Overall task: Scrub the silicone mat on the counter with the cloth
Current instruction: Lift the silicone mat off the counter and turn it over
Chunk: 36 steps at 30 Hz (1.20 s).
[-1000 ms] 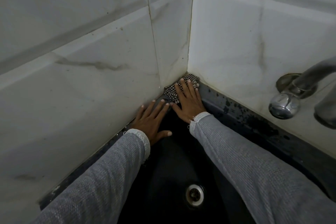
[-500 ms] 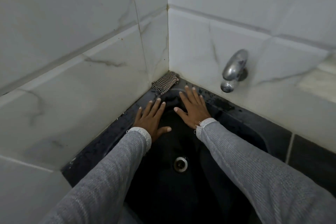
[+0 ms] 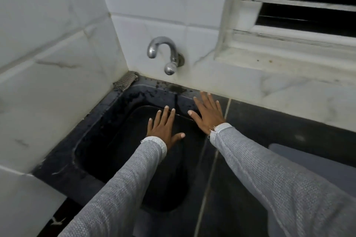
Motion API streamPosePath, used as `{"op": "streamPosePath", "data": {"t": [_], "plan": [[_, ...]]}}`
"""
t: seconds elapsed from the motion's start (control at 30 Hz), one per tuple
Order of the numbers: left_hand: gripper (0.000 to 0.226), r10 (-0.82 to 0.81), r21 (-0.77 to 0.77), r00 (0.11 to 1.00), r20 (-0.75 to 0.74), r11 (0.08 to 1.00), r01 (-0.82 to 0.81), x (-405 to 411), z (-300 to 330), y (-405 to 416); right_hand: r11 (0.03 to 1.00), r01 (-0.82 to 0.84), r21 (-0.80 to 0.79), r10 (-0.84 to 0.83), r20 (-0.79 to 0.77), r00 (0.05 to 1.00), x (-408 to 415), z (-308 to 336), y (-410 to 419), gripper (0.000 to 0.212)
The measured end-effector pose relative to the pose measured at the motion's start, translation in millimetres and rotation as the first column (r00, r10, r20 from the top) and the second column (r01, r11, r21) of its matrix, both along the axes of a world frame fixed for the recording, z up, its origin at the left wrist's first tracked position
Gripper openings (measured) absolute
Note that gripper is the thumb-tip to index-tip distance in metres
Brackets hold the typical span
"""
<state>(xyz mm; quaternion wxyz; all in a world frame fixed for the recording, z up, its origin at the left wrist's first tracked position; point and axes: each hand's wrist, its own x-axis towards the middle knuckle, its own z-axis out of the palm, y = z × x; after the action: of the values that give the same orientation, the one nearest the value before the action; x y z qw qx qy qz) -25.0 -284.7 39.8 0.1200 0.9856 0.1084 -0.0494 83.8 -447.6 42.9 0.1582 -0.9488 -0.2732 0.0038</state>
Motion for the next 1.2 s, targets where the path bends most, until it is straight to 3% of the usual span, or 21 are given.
{"op": "streamPosePath", "data": {"t": [0.4,0.7,0.93,1.2], "plan": [[0.091,-0.217,-0.051,0.975,-0.037,0.975,0.215,4.7,-13.2,-233.5,0.965,0.257,-0.057,-0.259,-0.030,0.966,-46.2,-10.1,-258.3,0.064],[0.092,-0.336,-0.065,0.940,-0.061,0.941,0.332,-1.8,-28.7,-361.0,0.905,0.420,-0.060,-0.424,-0.070,0.903,-89.4,-14.2,-414.1,0.065],[0.089,-0.354,-0.055,0.921,-0.162,0.935,0.350,-18.3,-45.6,-402.3,0.816,0.574,-0.071,-0.578,-0.144,0.803,-119.7,-35.5,-501.4,0.065],[0.089,-0.292,-0.060,0.937,-0.193,0.956,0.286,-24.2,-55.9,-393.1,0.787,0.613,-0.068,-0.612,-0.204,0.764,-131.6,-54.3,-527.3,0.065]]}}
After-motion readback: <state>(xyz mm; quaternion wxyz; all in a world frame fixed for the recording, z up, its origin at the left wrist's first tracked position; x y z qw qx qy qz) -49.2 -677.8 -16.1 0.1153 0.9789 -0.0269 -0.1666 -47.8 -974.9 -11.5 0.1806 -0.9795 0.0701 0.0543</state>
